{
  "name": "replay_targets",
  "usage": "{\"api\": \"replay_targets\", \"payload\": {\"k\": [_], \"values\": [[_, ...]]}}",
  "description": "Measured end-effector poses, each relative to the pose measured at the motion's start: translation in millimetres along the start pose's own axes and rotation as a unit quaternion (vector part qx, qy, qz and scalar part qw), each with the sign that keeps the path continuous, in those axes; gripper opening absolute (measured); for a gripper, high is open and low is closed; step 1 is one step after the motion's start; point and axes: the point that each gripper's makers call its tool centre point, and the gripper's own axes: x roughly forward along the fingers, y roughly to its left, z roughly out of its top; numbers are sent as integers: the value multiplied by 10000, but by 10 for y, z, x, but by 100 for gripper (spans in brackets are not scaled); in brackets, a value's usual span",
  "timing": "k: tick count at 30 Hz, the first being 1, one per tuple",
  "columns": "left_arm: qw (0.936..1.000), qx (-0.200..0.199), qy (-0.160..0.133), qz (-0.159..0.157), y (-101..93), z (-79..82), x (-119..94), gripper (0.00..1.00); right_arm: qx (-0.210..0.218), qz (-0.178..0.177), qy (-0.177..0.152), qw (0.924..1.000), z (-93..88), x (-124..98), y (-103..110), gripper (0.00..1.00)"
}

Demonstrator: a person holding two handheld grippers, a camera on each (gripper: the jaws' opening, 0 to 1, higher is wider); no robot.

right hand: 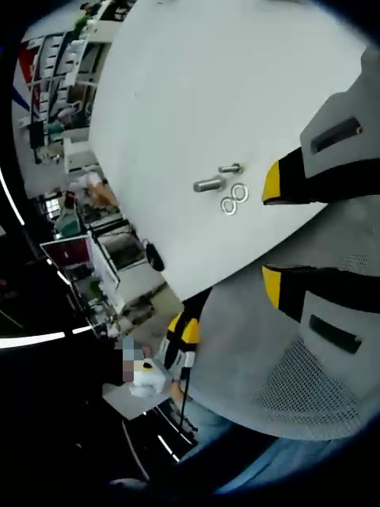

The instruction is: Place the washer onto the threaded stud by aligning its center hole with the stud, sliding it down to the base, and recovering from edge contact or off-axis alignment until the washer reaches the visible bottom stop.

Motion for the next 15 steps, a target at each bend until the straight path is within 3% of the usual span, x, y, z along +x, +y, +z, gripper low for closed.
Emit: {"api": "replay_targets", "payload": {"k": [7, 10, 15], "values": [[10000, -13, -3, 23, 14, -2, 1, 21, 55, -149, -133, 9998, -110, -45, 73, 31], [10000, -20, -3, 36, 17, -4, -2, 22, -60, -22, -487, 9988, -49, -103, 217, 31], [10000, -11, 13, 14, 14, -6, 3, 22, -52, -40, -383, 9992, -194, -130, 346, 30]]}}
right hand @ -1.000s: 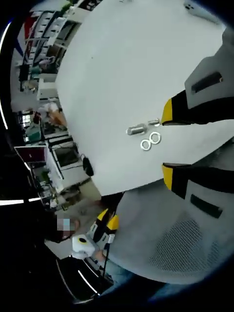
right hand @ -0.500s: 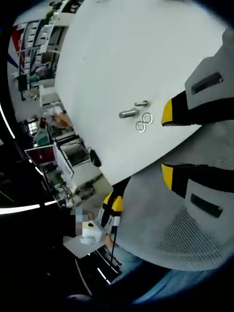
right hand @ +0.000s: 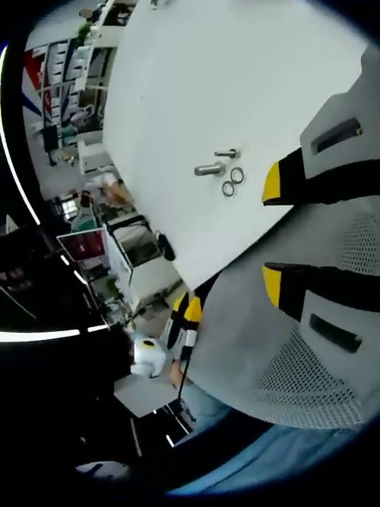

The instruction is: Place the washer onto the threaded stud by aligning its center hole with the stud, sliding it down to the base, and recovering from edge contact or off-axis alignment until the washer reaches the visible bottom stop.

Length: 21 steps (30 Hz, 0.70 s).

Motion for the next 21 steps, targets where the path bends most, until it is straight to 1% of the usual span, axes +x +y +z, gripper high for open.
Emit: {"api": "replay_targets", "payload": {"k": [2, 4, 6, 7, 8, 9, 10, 11, 14, 15, 16, 17, 18, 19, 20, 21], "values": [[10000, -4, -5, 3, 0, 0, 0, 22, 0, -26, 17, 10000, -41, 31, 39, 30], [10000, 4, -6, -1, 1, -5, -3, 22, -25, -63, -14, 10000, -27, 47, 53, 30], [10000, 27, -8, -23, -5, -5, -2, 22, -55, -146, -38, 9999, -11, 21, 1, 29], [9999, 87, -22, -78, -23, 2, -1, 21, -71, -177, 0, 9998, -20, 16, -11, 29], [9987, 371, -208, -290, -97, 75, 4, 21, -121, -354, 277, 9989, -103, -19, -68, 28], [9977, 394, -350, -419, -154, 119, -3, 20, -235, -370, 333, 9985, -115, -24, -69, 28], [9980, 299, -305, -474, -172, 101, -11, 19, -326, -326, 209, 9987, -77, -5, -22, 28], [9978, 328, -190, -551, -190, 63, -13, 19, -344, -313, 194, 9987, -77, 8, -15, 27], [9978, 325, -223, -539, -170, 75, 1, 17, -237, -407, 395, 9981, -153, 58, -51, 26], [9976, 315, -178, -587, -182, 68, 3, 15, -220, -421, 394, 9981, -149, 59, -60, 26], [9975, 293, -115, -638, -192, 54, 8, 14, -194, -505, 426, 9976, -156, 55, -100, 25], [9973, 285, -101, -674, -196, 59, 8, 13, -131, -761, 584, 9953, -204, 30, -190, 24], [9974, 251, -119, -659, -179, 76, 1, 13, -125, -819, 663, 9944, -227, 28, -216, 24], [9977, 111, -129, -657, -174, 89, -7, 13, -137, -743, 609, 9953, -211, 37, -188, 24], [9975, 83, -142, -686, -172, 105, -30, 13, -128, -710, 573, 9957, -202, 41, -172, 24], [9970, 161, -274, -708, -175, 155, -55, 13, -118, -680, 518, 9963, -186, 46, -154, 24]]}}
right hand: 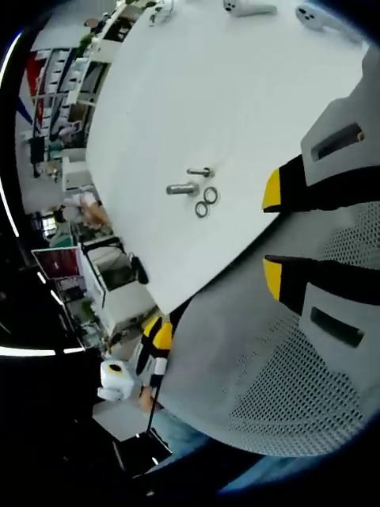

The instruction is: Place the washer onto the threaded stud by aligning its center hole with the stud, sliding it down to the base, and recovering from edge contact or off-axis alignment until the washer reaches the visible bottom stop.

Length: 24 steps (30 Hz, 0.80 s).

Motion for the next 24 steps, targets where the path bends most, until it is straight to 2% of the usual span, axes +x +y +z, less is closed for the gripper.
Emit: {"api": "replay_targets", "payload": {"k": [1, 2, 3, 4, 5, 6, 7, 8, 9, 10, 11, 12, 13, 14, 16, 18, 20, 21, 22, 23, 24], "values": [[9995, 135, -286, 23, 4, 99, -6, 13, -10, -11, 8, 10000, -4, -8, 5, 24], [9992, 232, -309, -57, -28, 114, -33, 13, -36, -24, 47, 10000, -16, -7, 4, 24], [9990, 380, -201, -143, -53, 96, -50, 13, -42, -29, 54, 10000, -20, -7, 5, 24], [9974, 695, -161, 66, 13, 117, -48, 11, -35, -32, 51, 10000, -18, -10, 2, 24], [9933, 1136, -2, 214, 67, 105, -67, 7, -27, -30, 36, 10000, -14, -12, 1, 24], [9897, 1352, 104, 458, 125, 108, -83, 2, 26, -20, -33, 10000, 8, -15, 0, 24], [9893, 1351, 192, 509, 131, 108, -72, 0, 47, -13, -55, 10000, 15, -17, 4, 24], [9930, 1102, 214, 360, 96, 127, -51, 0, 43, -13, -60, 10000, 16, -14, 6, 24], [9946, 991, 111, 274, 79, 164, -47, 0, 38, -12, -43, 10000, 10, -10, 6, 24], [9968, 779, -191, 35, 39, 270, -23, 0, 31, -11, -24, 10000, 4, -9, 5, 24], [9973, 678, -250, -145, 7, 304, -21, 0, 27, -13, -21, 10000, 3, -8, 4, 24], [9994, 191, -69, -286, -16, 274, -37, 0, 33, -12, -56, 10000, 15, -10, 4, 24], [9993, 34, 94, -363, -22, 254, -37, 0, 56, -10, -109, 9999, 30, -14, 7, 24], [9985, 216, 166, -468, -32, 264, -32, 0, 74, -13, -122, 9999, 32, -15, 6, 24], [9944, 917, 302, -426, 20, 318, -23, 0, 95, -18, -135, 9999, 34, -14, -1, 24], [9892, 1241, 608, -481, 43, 319, -6, 0, 108, -16, -153, 9998, 41, -12, -1, 24], [9811, 1600, 891, -630, 40, 347, 42, 0, 112, -58, -180, 9998, 51, -18, -16, 24], [9755, 1807, 1043, -700, 43, 365, 89, 0, 113, -246, -304, 9992, 93, -38, -64, 24], [9710, 1968, 1122, -763, 32, 378, 123, 0, 60, -325, -356, 9988, 114, -47, -85, 24], [9638, 2234, 1161, -883, 9, 415, 196, 0, -131, -372, -424, 9983, 146, -61, -90, 24], [9621, 2301, 1177, -872, 0, 445, 244, 0, -86, -333, -385, 9987, 128, -56, -74, 24]]}}
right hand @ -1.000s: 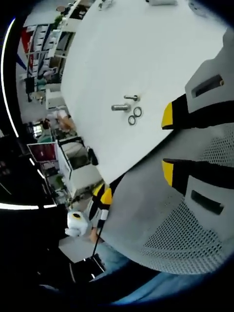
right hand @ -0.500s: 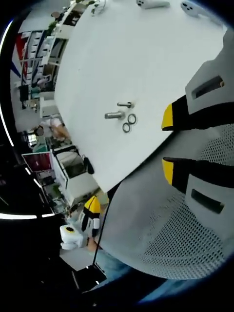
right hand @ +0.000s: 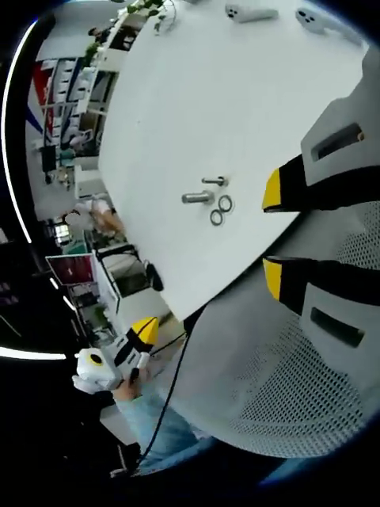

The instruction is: Place the washer onto the threaded stud by aligning its center hole with the stud, sliding it down to the base, and recovering from edge contact or off-axis alignment until the washer reaches the visible bottom stop.

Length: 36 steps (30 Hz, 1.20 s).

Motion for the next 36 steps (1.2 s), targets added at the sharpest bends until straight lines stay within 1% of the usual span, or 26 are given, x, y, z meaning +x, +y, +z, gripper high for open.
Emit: {"api": "replay_targets", "payload": {"k": [1, 2, 3, 4, 6, 8, 10, 11, 15, 17, 22, 25, 26, 29, 31, 32, 33, 36], "values": [[9999, 62, 115, -111, -2, 27, 66, 0, 39, 2, 28, 10000, -11, 7, -5, 24], [9995, 160, 171, -214, -24, 50, 105, 0, 118, -19, 71, 9999, -29, 6, -17, 24], [9986, 322, 208, -369, -37, 91, 167, 0, 119, -42, 37, 9999, -18, 4, -30, 24], [9981, 365, 234, -448, -34, 113, 204, 0, 111, -97, -41, 9999, 7, -5, -47, 24], [9958, 588, 248, -650, -48, 185, 304, 0, 84, -102, -35, 9999, 6, -4, -45, 24], [9930, 799, 189, -852, -78, 249, 387, 0, 38, -112, 44, 9999, -16, 1, -44, 24], [9894, 868, 400, -1089, -93, 242, 489, 0, 8, -168, 28, 9999, -10, -2, -62, 24], [9881, 939, 435, -1135, -83, 253, 539, 0, 10, -176, 27, 9998, -10, -3, -67, 24], [9846, 1117, 523, -1242, -4, 310, 799, 0, -18, -298, 40, 9995, -13, -13, -107, 24], [9833, 1191, 532, -1270, 27, 329, 932, 0, 44, -357, 36, 9993, -23, -22, -127, 24], [9790, 1290, 714, -1411, 43, 260, 1203, 0, 249, -510, -46, 9984, -30, -53, -189, 24], [9772, 1361, 814, -1413, 76, 219, 1379, 0, 186, -604, -15, 9980, -34, -61, -213, 24], [9761, 1410, 820, -1433, 78, 213, 1423, 1, 174, -618, 0, 9979, -38, -62, -218, 24], [9756, 1406, 864, -1445, 88, 192, 1571, 7, 170, -651, 46, 9977, -53, -61, -234, 24], [9729, 1461, 874, -1562, 48, 175, 1637, 8, 213, -709, 67, 9972, -64, -64, -260, 24], [9716, 1451, 842, -1668, -14, 176, 1672, 8, 261, -709, 78, 9971, -73, -68, -268, 24], [9719, 1409, 863, -1676, -24, 170, 1710, 8, 270, -715, 68, 9971, -72, -70, -271, 24], [9712, 1533, 886, -1592, -3, 147, 1874, 13, 257, -780, 57, 9966, -71, -83, -277, 24]]}}
